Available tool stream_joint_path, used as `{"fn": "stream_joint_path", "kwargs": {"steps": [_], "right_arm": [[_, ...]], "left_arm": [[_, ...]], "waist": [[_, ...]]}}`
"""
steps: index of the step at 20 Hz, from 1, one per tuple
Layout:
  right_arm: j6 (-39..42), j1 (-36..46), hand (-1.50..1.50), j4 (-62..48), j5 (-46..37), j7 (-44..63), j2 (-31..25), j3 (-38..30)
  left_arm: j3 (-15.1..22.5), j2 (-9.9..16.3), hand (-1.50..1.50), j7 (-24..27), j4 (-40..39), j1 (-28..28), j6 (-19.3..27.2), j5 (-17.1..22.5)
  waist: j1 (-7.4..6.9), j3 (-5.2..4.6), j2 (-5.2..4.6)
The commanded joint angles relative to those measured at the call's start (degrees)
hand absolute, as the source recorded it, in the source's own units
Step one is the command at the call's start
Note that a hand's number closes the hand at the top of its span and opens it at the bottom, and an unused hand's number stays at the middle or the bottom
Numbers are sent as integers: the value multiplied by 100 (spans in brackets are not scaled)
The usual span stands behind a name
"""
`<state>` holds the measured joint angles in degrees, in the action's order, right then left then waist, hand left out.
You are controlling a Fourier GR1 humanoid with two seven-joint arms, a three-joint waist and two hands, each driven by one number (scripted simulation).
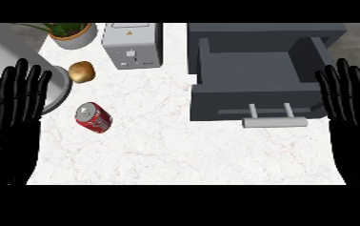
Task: Pick up the can, place it into the drawer and close the drawer
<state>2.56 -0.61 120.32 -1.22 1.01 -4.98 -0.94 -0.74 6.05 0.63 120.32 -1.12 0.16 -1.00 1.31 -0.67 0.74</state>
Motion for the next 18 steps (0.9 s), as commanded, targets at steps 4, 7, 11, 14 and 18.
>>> {"fn": "stream_joint_path", "kwargs": {"steps": [4, 7, 11, 14, 18], "right_arm": [[-84, 241, -150, 132, -38, -17, 48, 23], [-186, -176, -150, -251, 8, 577, 157, 13], [-264, -400, -150, -234, 64, 882, 140, -153], [-249, -431, -150, -194, 45, 992, 59, -222], [-97, -701, -150, -165, 212, 858, -3, -364]], "left_arm": [[767, 597, -150, 350, -156, 347, -2265, 1980], [1178, 1430, -150, -195, -607, 64, -3262, 2087], [539, 2498, -150, 34, -989, -8, -4628, 3237], [-102, 3250, -150, 345, -1840, 209, -5572, 3949], [-515, 3804, -150, 533, -2916, 548, -6486, 4495]], "waist": [[101, 24, -101], [244, 39, -241], [16, 49, -124], [0, 55, -113], [-52, 66, -89]]}}
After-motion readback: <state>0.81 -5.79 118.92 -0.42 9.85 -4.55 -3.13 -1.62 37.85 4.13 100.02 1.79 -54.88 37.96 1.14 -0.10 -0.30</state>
